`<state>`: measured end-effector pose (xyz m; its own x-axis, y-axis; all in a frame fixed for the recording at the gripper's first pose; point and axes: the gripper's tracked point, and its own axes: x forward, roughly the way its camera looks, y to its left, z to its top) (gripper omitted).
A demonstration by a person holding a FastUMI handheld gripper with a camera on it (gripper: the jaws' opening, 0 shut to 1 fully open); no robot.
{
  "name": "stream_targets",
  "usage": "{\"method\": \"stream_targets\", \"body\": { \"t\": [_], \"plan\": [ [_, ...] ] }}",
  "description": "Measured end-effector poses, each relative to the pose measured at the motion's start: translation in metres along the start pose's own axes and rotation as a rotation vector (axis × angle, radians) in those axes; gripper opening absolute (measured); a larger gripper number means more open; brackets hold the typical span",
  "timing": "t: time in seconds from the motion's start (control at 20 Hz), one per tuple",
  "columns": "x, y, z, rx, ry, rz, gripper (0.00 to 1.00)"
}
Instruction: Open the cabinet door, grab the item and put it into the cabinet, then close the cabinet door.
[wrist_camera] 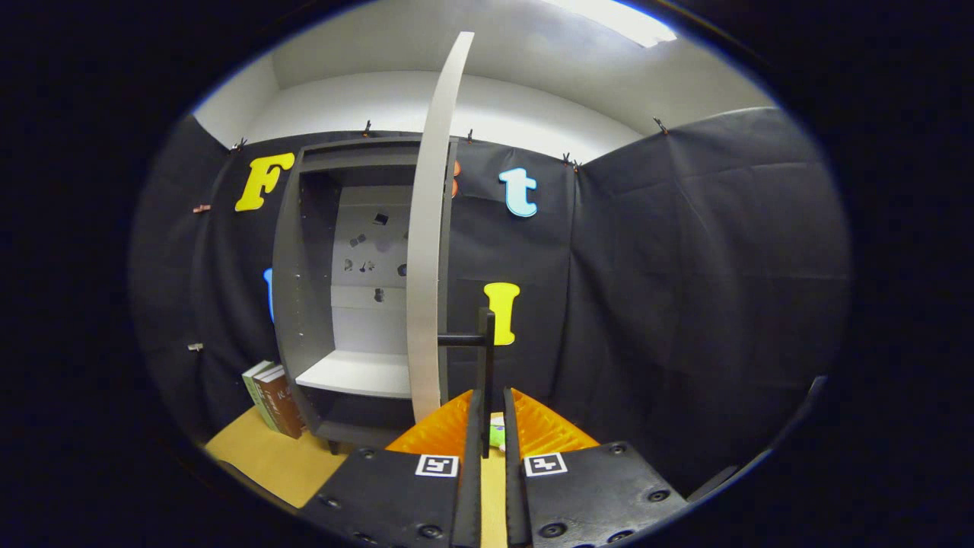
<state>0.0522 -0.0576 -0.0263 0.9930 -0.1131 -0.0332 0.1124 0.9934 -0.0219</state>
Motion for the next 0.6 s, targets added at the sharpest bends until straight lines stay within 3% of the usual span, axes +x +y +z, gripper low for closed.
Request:
{"method": "stream_targets", "body": {
  "t": [0.1, 0.35, 0.45, 0.6],
  "plan": [
    [-0.002, -0.008, 0.003, -0.036, -0.012, -0.017, 0.25],
    [-0.011, -0.018, 0.010, -0.067, -0.026, -0.065, 0.78],
    [-0.015, -0.001, 0.007, -0.016, -0.011, -0.021, 0.99],
    [-0.020, 0.022, -0.001, 0.025, 0.034, 0.039, 0.97]
  ]
}}
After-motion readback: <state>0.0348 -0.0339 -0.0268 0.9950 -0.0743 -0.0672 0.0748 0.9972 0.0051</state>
